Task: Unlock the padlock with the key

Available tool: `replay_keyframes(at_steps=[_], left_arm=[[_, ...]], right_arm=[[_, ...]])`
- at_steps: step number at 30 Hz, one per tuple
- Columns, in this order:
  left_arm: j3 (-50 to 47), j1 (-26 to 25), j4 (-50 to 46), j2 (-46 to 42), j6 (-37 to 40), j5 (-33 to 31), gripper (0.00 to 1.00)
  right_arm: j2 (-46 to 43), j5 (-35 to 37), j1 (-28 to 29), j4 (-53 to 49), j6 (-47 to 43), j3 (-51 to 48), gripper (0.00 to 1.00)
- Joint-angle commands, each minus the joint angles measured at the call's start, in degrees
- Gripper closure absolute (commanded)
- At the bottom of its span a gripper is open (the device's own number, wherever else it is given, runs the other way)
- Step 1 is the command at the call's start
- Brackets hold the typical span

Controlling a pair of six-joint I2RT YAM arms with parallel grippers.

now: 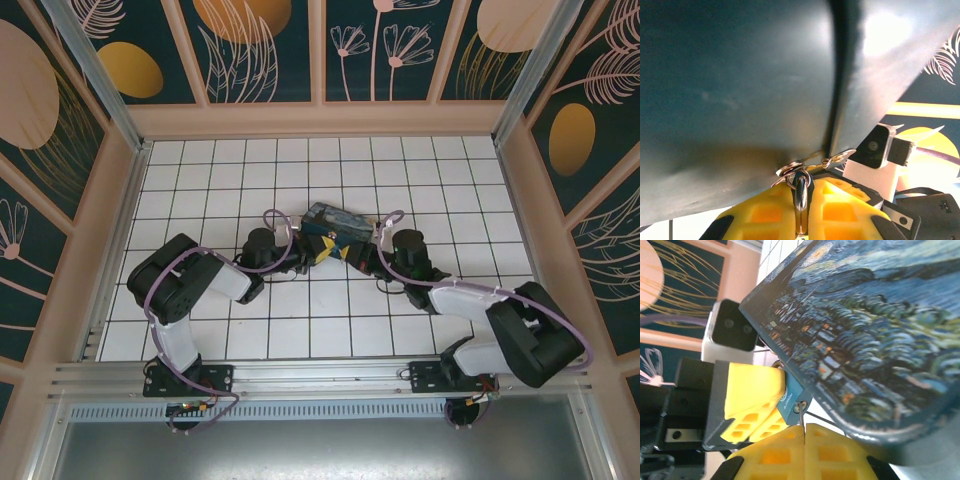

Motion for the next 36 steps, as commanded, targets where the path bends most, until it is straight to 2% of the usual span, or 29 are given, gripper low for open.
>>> replay_keyframes(at_steps=[1,4,10,14,18,21,25,33,36], left_arm=[[0.33,-2.30,3.85,-1.59,0.72,8.43,1.00],[0.33,-2.28,3.67,-1.78,0.88,8.58,1.00],[0.22,-2.28,3.67,-1.87,0.89,8.72,1.00],[0.32,-2.29,3.59,-2.04,1.06,8.86,1.00],[0.19,-2.28,3.58,-2.23,1.25,9.31,1.00],[-0.02,-2.31,4.00,-2.65,1.03,9.24,1.00],[-0.34,-2.30,4.99,-3.35,0.15,9.16,1.00],[-1.04,-2.26,7.15,-4.24,-2.08,9.13,1.00],[-1.14,-2.30,7.54,-4.42,-2.27,9.17,1.00]], right_arm=[[2.03,-6.00,-0.44,15.28,7.33,0.90,1.00],[2.89,-7.41,-0.85,13.05,7.32,2.31,1.00],[0.32,-0.51,-0.33,-14.88,-14.38,12.19,1.00],[0.04,3.08,0.07,-20.49,-21.56,14.74,1.00],[1.21,-1.28,-0.13,-14.99,-18.25,13.24,1.00],[2.80,-7.10,-0.82,-3.24,-8.79,9.34,1.00],[5.66,-10.71,-0.78,10.28,2.65,5.93,1.00],[9.76,-13.48,-0.83,23.69,15.58,4.11,1.00],[9.96,-13.38,-2.65,22.07,14.92,5.11,1.00]])
